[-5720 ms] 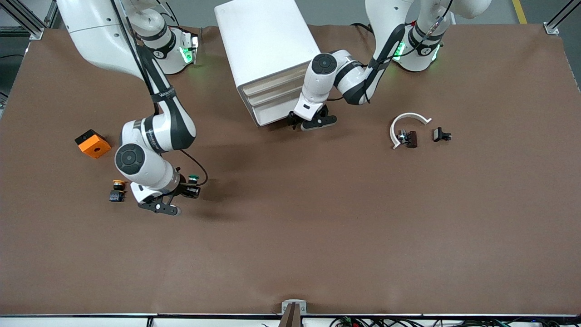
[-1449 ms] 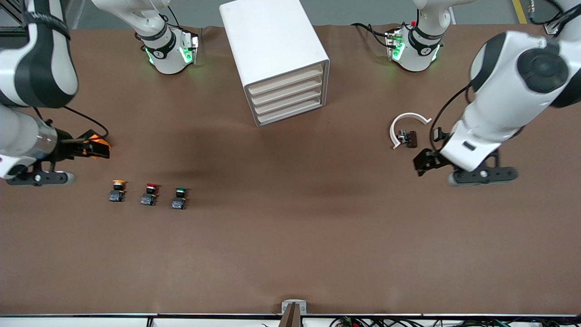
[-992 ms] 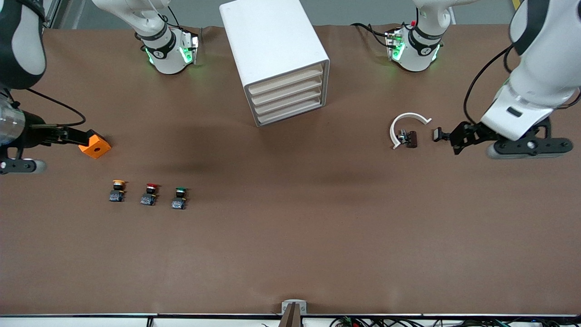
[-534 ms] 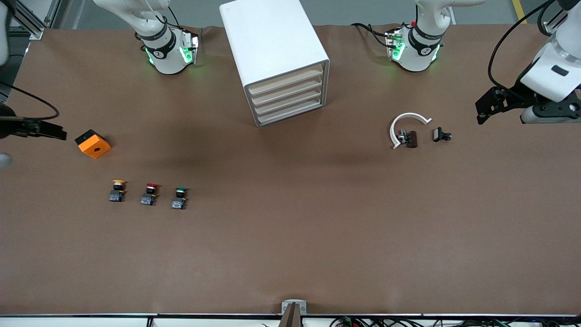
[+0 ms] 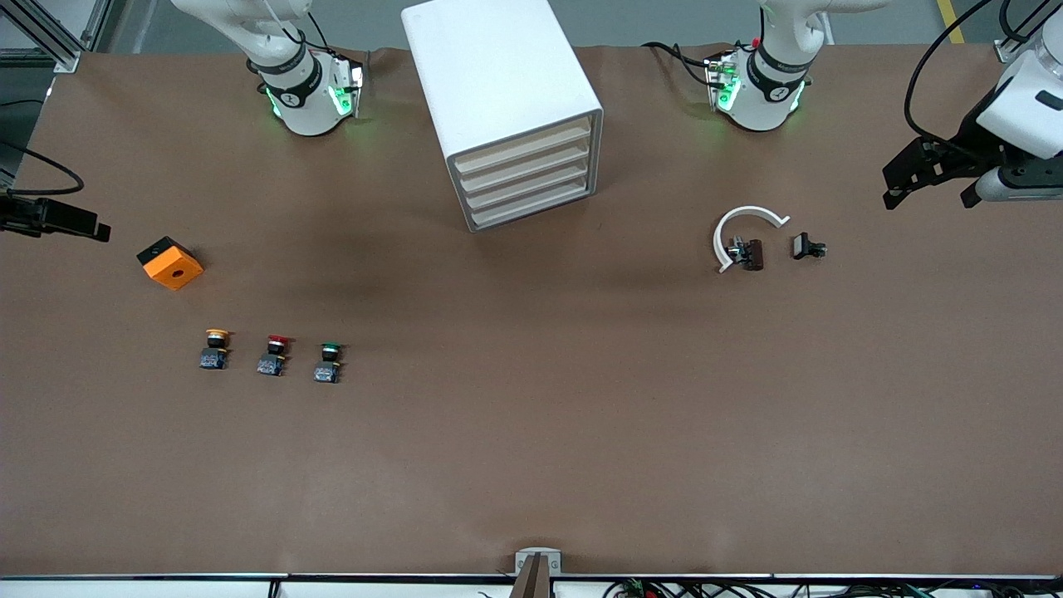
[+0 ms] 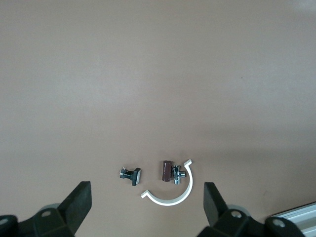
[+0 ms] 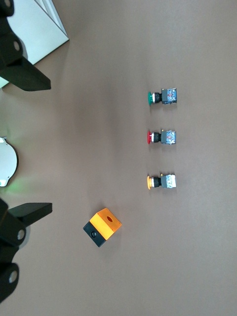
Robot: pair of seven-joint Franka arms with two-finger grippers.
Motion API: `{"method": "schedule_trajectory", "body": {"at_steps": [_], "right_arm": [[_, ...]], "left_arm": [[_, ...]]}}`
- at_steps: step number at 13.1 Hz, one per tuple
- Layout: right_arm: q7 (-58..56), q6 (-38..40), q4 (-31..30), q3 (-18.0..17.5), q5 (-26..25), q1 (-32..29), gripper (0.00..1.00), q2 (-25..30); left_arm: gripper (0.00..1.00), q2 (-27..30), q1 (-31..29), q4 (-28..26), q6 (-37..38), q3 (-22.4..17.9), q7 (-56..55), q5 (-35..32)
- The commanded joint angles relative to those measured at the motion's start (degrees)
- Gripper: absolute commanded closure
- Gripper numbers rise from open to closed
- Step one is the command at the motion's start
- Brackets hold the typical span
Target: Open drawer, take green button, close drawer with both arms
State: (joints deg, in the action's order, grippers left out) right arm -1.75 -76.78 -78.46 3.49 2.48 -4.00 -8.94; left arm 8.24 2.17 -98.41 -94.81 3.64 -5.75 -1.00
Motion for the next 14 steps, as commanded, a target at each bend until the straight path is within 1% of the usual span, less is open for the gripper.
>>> {"method": "schedule_trajectory", "body": {"at_steps": [1, 3, 5, 7, 8, 10, 12, 14], "right_arm": [[-2.89, -1.18, -2.13, -0.95, 0.95, -1.10, 0.00, 3.13], [-3.69, -1.18, -2.22, -0.95, 0.95, -1.10, 0.00, 3.31], [-3.87, -2.05, -3.88, -0.95, 0.86, -0.75, 0.00, 4.97], [-4.05, -6.08, -8.96, -0.60, -1.41, 2.49, 0.00, 9.18], [-3.96, -8.63, -12.47, -0.68, -1.77, 2.68, 0.00, 11.64], [-3.96, -11.10, -16.70, -0.77, -1.78, 2.33, 0.00, 14.64], [-3.96, -11.90, -18.48, -0.86, -1.60, 1.20, 0.00, 16.22], [-3.96, -11.82, -18.48, -0.94, -1.51, 0.93, 0.00, 16.76]], "left_arm": [[0.00, 1.95, 0.03, -0.30, 1.64, -0.74, -0.40, 0.82], [0.00, 1.60, -0.68, 0.67, 1.64, -0.65, -0.23, 0.82], [0.00, 1.51, -0.68, 0.94, 1.64, -0.65, 0.47, 0.82], [0.00, 1.69, -0.68, 1.03, 1.73, -0.65, -0.22, 0.82], [0.00, 1.69, -0.68, 1.03, 1.73, -0.65, -0.23, 0.82], [0.00, 1.34, -0.76, 1.81, 1.73, -0.74, -0.05, 0.74], [0.00, 0.81, -0.85, 2.70, 1.82, -0.74, -0.14, 0.39], [0.00, 0.64, -0.85, 2.79, 2.34, -0.83, -0.14, 0.30]]}}
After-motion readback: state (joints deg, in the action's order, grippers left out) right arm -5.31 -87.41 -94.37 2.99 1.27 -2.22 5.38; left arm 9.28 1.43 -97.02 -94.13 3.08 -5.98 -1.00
